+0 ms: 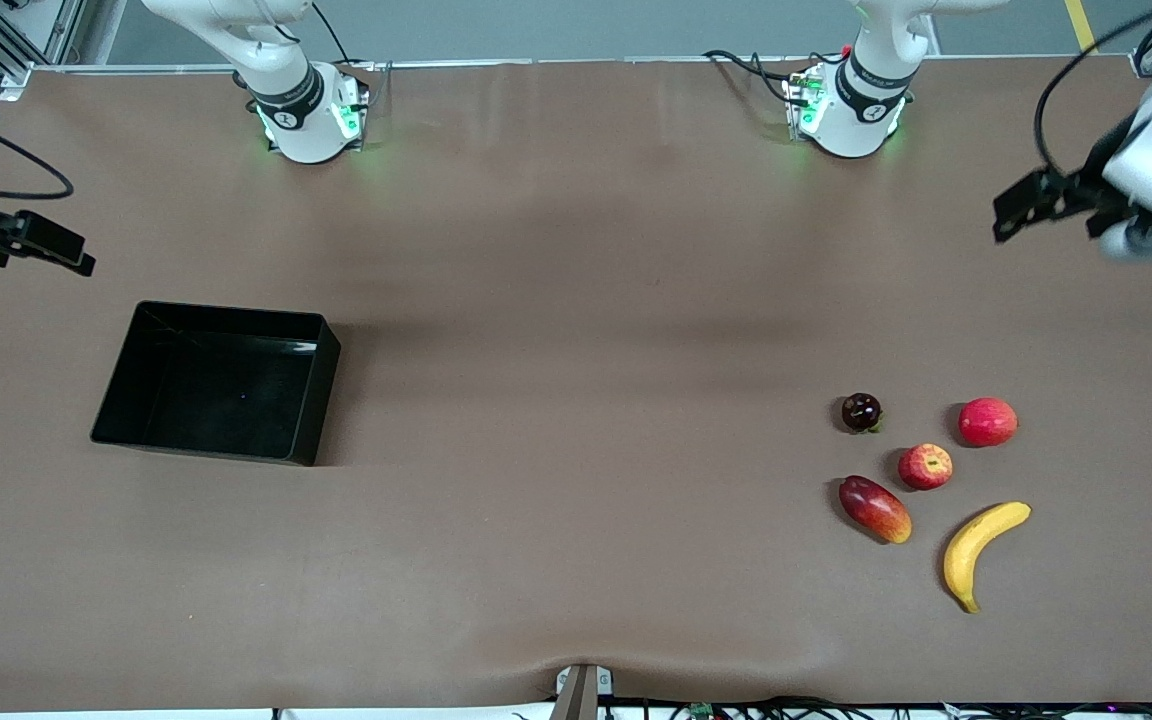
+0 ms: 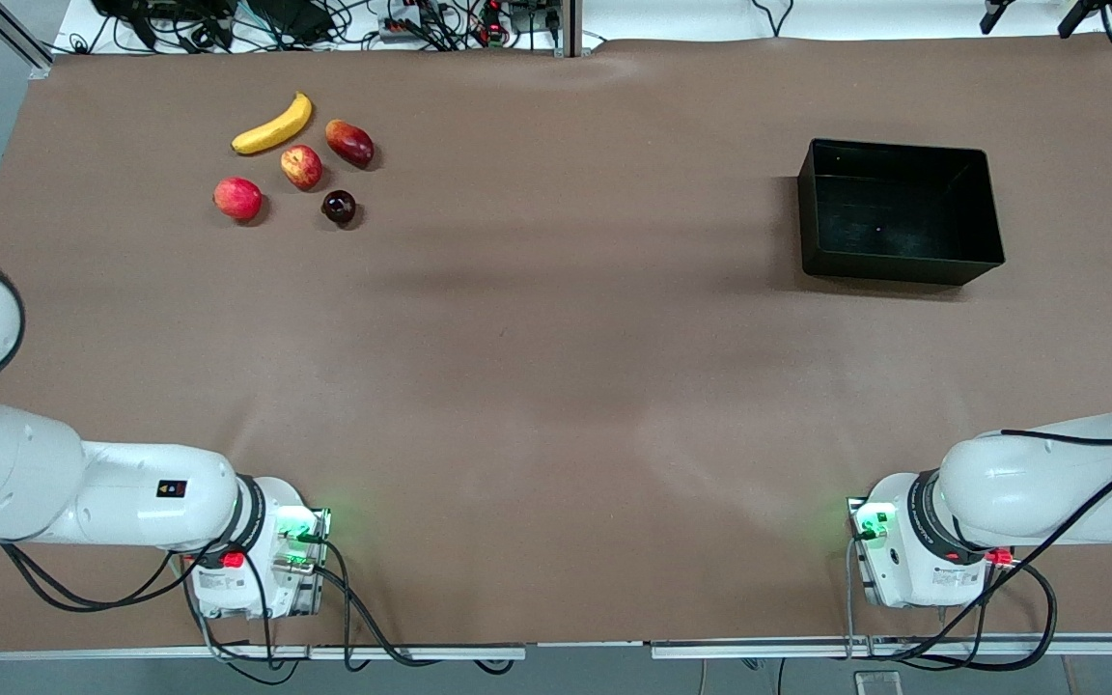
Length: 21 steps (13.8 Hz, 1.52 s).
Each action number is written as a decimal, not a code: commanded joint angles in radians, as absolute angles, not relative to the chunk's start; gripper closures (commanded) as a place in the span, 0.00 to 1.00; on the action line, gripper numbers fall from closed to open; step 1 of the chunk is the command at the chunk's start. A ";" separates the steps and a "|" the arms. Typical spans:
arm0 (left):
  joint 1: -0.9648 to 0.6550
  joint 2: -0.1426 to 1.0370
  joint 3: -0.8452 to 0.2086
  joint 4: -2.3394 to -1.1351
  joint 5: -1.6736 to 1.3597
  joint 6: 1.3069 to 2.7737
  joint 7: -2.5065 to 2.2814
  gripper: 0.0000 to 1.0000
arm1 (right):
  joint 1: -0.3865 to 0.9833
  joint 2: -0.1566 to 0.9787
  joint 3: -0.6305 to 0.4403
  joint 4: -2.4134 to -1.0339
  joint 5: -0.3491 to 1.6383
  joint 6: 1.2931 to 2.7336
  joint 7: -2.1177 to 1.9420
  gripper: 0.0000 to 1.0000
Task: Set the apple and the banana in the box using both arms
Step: 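Lower the left gripper over the red-yellow apple while the right gripper reaches the tray, then close the left gripper on the red-yellow apple while the right gripper grips the tray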
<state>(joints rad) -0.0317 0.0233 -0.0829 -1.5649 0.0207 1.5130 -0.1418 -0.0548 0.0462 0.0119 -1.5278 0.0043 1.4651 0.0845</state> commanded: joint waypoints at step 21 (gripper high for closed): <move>0.041 0.546 -0.080 -1.732 0.270 2.322 -0.212 0.00 | -0.304 0.351 0.018 -1.672 -0.037 1.833 -0.205 0.00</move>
